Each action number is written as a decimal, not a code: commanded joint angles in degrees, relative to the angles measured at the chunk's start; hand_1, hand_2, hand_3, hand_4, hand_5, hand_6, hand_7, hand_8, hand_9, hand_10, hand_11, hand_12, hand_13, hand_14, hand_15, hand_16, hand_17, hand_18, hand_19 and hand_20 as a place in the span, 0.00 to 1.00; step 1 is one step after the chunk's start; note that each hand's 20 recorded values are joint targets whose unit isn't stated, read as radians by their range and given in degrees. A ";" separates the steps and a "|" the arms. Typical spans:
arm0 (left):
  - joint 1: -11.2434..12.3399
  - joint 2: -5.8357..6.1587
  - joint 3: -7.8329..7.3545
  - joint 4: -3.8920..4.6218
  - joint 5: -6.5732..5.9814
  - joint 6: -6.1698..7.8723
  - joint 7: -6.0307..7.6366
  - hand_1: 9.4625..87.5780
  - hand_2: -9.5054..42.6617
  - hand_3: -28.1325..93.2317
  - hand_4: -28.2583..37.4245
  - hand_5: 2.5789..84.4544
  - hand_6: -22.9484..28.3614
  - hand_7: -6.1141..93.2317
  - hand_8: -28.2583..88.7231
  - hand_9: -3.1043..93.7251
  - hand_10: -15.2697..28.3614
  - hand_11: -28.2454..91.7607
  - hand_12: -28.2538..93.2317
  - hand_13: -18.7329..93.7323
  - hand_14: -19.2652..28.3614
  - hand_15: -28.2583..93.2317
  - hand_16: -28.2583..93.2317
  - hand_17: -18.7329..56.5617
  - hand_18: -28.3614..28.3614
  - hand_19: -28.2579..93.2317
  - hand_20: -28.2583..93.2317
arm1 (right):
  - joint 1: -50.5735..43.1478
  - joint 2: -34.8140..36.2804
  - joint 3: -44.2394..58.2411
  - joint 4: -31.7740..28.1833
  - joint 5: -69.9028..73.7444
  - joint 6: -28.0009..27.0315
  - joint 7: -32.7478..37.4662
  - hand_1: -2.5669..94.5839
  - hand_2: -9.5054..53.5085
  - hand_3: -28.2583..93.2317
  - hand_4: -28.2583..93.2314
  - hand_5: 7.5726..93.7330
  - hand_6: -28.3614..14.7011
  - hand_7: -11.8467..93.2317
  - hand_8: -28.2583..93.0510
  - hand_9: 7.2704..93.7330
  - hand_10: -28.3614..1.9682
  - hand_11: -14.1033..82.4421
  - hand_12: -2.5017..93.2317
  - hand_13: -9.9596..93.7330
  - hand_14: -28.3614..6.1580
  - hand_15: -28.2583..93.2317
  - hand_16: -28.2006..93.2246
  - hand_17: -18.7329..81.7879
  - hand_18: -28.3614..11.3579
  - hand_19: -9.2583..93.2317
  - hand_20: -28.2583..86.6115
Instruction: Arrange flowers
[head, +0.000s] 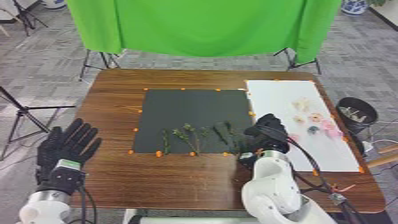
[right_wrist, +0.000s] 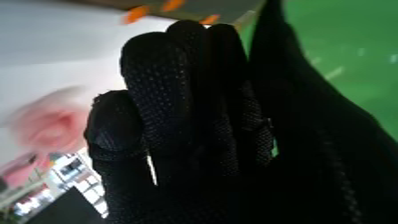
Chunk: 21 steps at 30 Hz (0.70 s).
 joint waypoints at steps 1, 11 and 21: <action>2.23 -0.76 -1.15 -0.63 0.50 0.17 0.40 0.25 0.54 0.81 0.00 0.53 0.63 0.24 0.16 0.44 0.73 0.42 0.32 0.42 0.74 0.57 0.16 0.16 0.76 0.59 0.30 | -4.72 3.95 0.16 -1.42 -4.38 -10.58 -5.19 0.64 0.00 0.83 0.01 0.78 0.60 0.47 0.34 0.88 0.55 0.22 0.39 0.87 0.60 0.62 0.54 0.62 0.10 0.99 0.49; 2.45 -1.04 -0.73 -0.53 -1.12 0.13 0.62 0.25 0.53 0.81 0.00 0.53 0.63 0.24 0.16 0.44 0.73 0.43 0.33 0.41 0.74 0.58 0.16 0.16 0.76 0.59 0.30 | -4.56 4.32 -3.65 -3.06 -4.14 -13.07 -8.73 0.62 0.00 0.80 0.00 0.75 0.60 0.47 0.34 0.84 0.56 0.25 0.37 0.85 0.60 0.63 0.54 0.61 0.10 0.98 0.50; 1.34 -1.04 0.00 -0.53 -0.81 0.37 -0.19 0.25 0.53 0.81 0.00 0.53 0.63 0.24 0.16 0.44 0.73 0.43 0.33 0.42 0.74 0.58 0.16 0.16 0.76 0.59 0.30 | -4.54 3.76 -4.15 -3.14 -3.68 -10.94 -9.10 0.61 0.00 0.79 0.00 0.75 0.59 0.46 0.32 0.83 0.53 0.28 0.34 0.84 0.58 0.64 0.53 0.61 0.10 0.98 0.50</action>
